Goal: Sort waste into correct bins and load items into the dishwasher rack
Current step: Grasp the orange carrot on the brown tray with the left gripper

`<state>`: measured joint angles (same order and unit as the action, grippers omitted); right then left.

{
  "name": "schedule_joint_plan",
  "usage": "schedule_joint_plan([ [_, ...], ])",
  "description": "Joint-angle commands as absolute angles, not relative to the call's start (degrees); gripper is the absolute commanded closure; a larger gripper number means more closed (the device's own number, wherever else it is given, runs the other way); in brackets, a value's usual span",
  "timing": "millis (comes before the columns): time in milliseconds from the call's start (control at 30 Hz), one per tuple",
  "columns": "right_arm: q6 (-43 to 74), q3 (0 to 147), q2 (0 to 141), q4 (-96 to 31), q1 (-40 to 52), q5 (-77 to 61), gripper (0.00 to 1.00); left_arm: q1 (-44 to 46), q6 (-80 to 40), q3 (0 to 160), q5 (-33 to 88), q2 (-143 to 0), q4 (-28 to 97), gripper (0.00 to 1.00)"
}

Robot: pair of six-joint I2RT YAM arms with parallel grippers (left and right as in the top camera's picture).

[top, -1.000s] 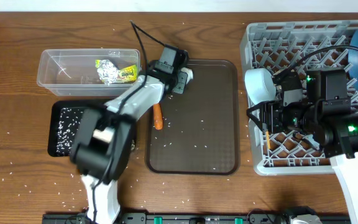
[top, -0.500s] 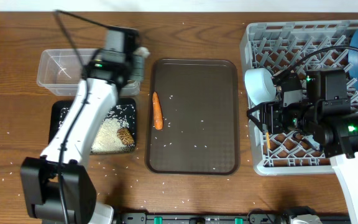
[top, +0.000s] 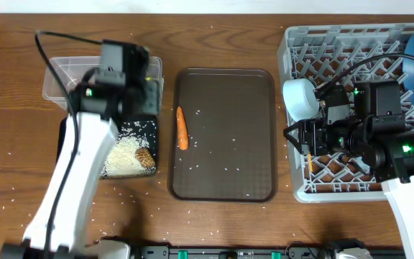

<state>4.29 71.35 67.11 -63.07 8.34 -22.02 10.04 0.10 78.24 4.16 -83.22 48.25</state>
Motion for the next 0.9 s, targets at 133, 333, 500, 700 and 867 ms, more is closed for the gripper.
schedule_joint_plan([
  [133,6.61,71.44,67.02,-62.46,9.19,-21.85,0.30,21.80,-5.06,72.23,8.29,-83.22,54.41,0.61],
  [333,8.51,71.44,67.02,-62.19,9.19,-21.91,0.28,24.93,-16.86,62.70,-0.71,-88.03,44.18,0.47],
  [500,9.10,71.44,67.02,-62.59,9.19,-22.09,0.28,24.71,-18.76,60.60,0.34,-93.27,37.06,0.46],
  [700,9.21,71.44,67.02,-62.65,9.19,-22.09,0.29,24.67,-18.74,60.60,-0.73,-99.46,29.19,0.46],
  [867,9.19,71.44,67.02,-63.13,9.19,-22.09,0.29,24.45,-18.79,60.60,-4.60,-103.77,26.46,0.50],
])
